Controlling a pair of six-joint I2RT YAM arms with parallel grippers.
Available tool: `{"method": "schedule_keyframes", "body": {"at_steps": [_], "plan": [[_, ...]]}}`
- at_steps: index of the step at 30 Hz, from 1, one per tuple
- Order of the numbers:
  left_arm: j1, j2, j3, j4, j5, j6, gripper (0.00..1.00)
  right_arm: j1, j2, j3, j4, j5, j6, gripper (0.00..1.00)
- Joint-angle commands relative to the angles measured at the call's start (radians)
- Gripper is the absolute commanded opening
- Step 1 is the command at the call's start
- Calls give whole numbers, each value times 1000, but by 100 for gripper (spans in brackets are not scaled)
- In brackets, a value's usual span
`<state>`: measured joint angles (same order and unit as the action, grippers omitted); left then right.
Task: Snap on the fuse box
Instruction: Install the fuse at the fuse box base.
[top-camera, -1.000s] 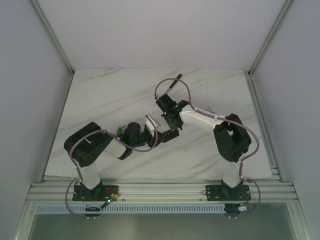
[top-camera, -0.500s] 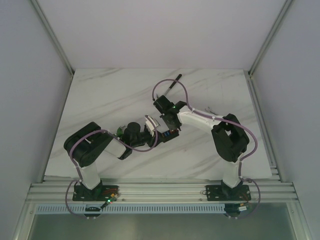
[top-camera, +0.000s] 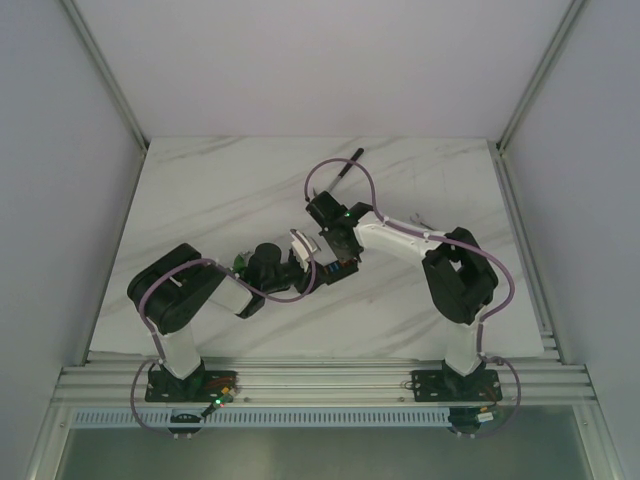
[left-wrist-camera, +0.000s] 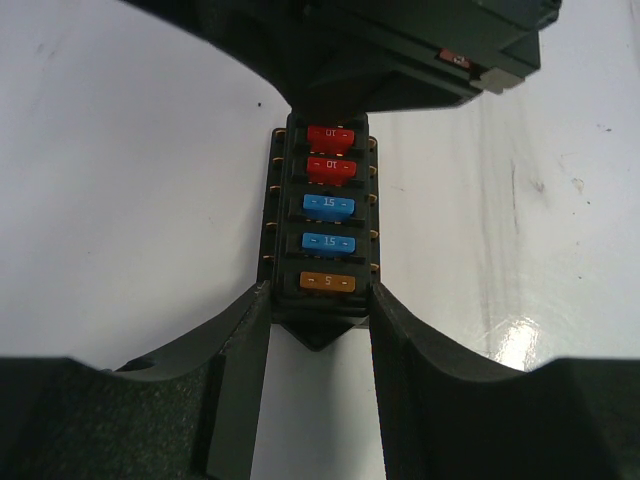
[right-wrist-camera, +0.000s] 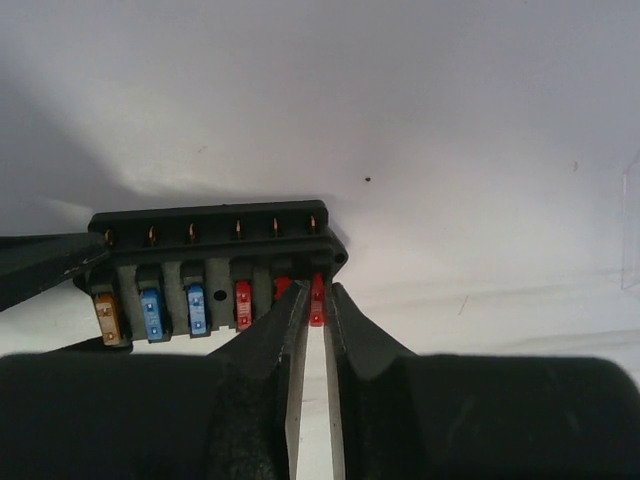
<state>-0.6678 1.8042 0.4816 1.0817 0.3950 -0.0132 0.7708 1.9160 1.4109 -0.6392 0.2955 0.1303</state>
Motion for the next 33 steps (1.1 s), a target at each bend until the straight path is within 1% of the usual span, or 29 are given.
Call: {"method": "schedule_keyframes", "body": {"at_steps": [1,5,10,16,22,28,33], "plan": [[4,17,21,-32,27,22,45,15,-14,24,-37,-30,29,21],[3,18,21,-40,33,29,44,13,-23,23,-36,-33,32,25],[5,15,22,-48,40,33,44,3,-51,16,-37,-29,37,27],[9,14,24,-59,64,42,44,-30,-87,15,-29,-84,35,28],[17,11,28,-90,108,72,44,-80,-105,-2,-13,-183,50,29],[21,16,53,-157,151,123,44,-114,-110,-17,-13,-222,53,30],[27,22,58,-172,169,145,44,-123,-99,-21,-19,-235,66,30]]}}
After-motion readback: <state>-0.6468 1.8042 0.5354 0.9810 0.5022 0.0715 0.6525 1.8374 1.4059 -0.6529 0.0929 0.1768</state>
